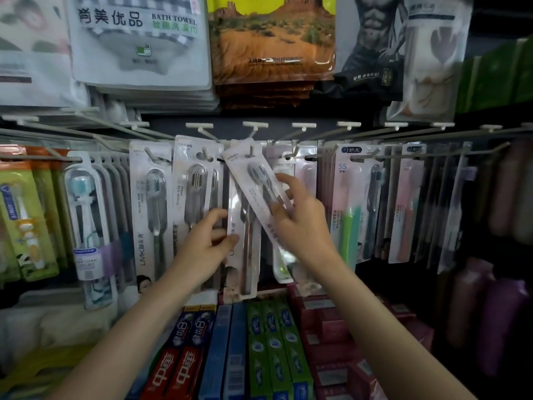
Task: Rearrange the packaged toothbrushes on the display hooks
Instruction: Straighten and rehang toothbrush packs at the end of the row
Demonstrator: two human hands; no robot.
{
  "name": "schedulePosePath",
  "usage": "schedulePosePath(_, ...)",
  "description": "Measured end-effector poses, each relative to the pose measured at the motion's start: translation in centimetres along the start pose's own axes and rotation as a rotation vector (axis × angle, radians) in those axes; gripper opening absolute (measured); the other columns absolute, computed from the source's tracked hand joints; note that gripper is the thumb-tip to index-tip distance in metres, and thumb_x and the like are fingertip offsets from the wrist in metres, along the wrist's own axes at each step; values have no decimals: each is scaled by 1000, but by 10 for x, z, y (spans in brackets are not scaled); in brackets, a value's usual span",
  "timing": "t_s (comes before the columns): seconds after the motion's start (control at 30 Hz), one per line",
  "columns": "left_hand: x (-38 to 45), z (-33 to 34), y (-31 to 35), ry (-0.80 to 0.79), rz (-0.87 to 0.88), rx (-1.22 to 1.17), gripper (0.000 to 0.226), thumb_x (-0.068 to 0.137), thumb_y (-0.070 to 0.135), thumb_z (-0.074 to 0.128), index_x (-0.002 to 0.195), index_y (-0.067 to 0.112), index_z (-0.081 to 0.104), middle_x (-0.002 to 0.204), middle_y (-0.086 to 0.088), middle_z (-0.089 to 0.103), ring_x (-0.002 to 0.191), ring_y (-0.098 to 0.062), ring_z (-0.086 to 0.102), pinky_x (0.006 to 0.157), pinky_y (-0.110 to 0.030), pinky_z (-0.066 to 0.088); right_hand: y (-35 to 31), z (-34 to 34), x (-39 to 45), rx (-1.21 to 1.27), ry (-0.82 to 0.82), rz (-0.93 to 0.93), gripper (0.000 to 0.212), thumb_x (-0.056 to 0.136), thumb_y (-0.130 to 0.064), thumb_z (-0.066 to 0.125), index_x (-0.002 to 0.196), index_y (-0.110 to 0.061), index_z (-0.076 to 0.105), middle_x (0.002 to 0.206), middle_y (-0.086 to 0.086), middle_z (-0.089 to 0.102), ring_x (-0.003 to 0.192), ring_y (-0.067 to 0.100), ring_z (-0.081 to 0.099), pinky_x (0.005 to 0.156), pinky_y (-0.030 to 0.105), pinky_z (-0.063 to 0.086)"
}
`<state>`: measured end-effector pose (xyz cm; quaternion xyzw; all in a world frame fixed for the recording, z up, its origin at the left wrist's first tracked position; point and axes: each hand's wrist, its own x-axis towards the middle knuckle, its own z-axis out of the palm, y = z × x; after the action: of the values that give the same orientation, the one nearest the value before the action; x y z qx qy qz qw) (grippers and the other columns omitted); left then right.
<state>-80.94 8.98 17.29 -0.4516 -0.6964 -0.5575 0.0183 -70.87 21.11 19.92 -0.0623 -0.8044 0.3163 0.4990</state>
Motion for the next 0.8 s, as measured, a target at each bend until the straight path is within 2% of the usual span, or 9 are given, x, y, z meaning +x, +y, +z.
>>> schedulePosePath(0.1, -1, 4, 0, 39, 8, 2, 27, 92, 24, 50, 119, 23, 47, 103, 15, 54, 75, 11, 52, 66, -12, 40, 4, 12, -7, 136, -33, 113, 36, 94, -14, 49, 130, -15, 41, 106, 3, 53, 74, 8, 54, 62, 18, 50)
schedulePosePath(0.2, 0, 14, 2, 58, 10, 20, 26, 91, 36, 48, 115, 25, 45, 96, 22, 49, 82, 13, 45, 64, -8, 34, 14, 25, -15, 116, -36, 97, 35, 94, -20, 52, 127, -15, 40, 102, 4, 46, 73, 4, 45, 62, 12, 40)
schedulePosePath(0.33, 7, 26, -4, 111, 18, 68, 45, 84, 31, 64, 121, 16, 43, 100, 9, 60, 85, 1, 53, 65, -11, 38, 25, 11, -18, -6, 279, -65, 20, 90, -18, 55, 110, -16, 50, 103, -2, 44, 82, 2, 50, 71, 11, 42)
schedulePosePath(0.4, 9, 28, -7, 126, 39, 112, 41, 85, 27, 64, 119, 15, 45, 98, 6, 63, 85, -4, 58, 69, -16, 43, 35, 0, -11, -73, 343, -44, 31, 88, -21, 60, 115, -14, 47, 108, -1, 41, 92, 6, 45, 77, 8, 37)
schedulePosePath(0.47, 9, 27, -9, 126, 60, 134, 32, 86, 24, 62, 113, 16, 47, 91, 11, 63, 85, -5, 60, 73, -21, 47, 42, -4, 0, -119, 179, 76, 58, 82, -30, 67, 128, -12, 37, 113, 1, 43, 98, 11, 45, 80, 12, 38)
schedulePosePath(0.53, 7, 24, -9, 135, 72, 160, 29, 87, 24, 60, 112, 21, 45, 87, 18, 56, 80, 4, 55, 68, -16, 43, 46, -4, 8, -149, 38, 97, 69, 80, -29, 70, 134, -12, 31, 102, 2, 52, 85, 9, 53, 69, 12, 44)
schedulePosePath(0.63, 8, 14, -13, 127, 65, 191, 40, 88, 25, 59, 123, 16, 45, 102, 7, 61, 85, -3, 57, 73, -21, 47, 48, -8, 16, -173, 35, 47, 51, 84, -18, 66, 127, -11, 40, 83, -2, 53, 79, 10, 54, 63, 12, 43)
schedulePosePath(0.73, 9, 9, -17, 128, 47, 196, 45, 87, 27, 60, 128, 17, 44, 114, -5, 61, 99, -15, 57, 85, -36, 50, 44, -10, 23, -160, -68, 150, 53, 81, -32, 68, 123, -12, 44, 104, 3, 48, 94, 16, 49, 72, 19, 41)
schedulePosePath(0.8, 9, 8, -18, 136, 53, 209, 44, 87, 27, 60, 127, 17, 45, 116, -6, 59, 101, -15, 55, 87, -37, 49, 40, -5, 23, -106, -138, 258, 54, 80, -35, 69, 121, -11, 42, 104, 3, 47, 82, 10, 49, 61, 13, 40)
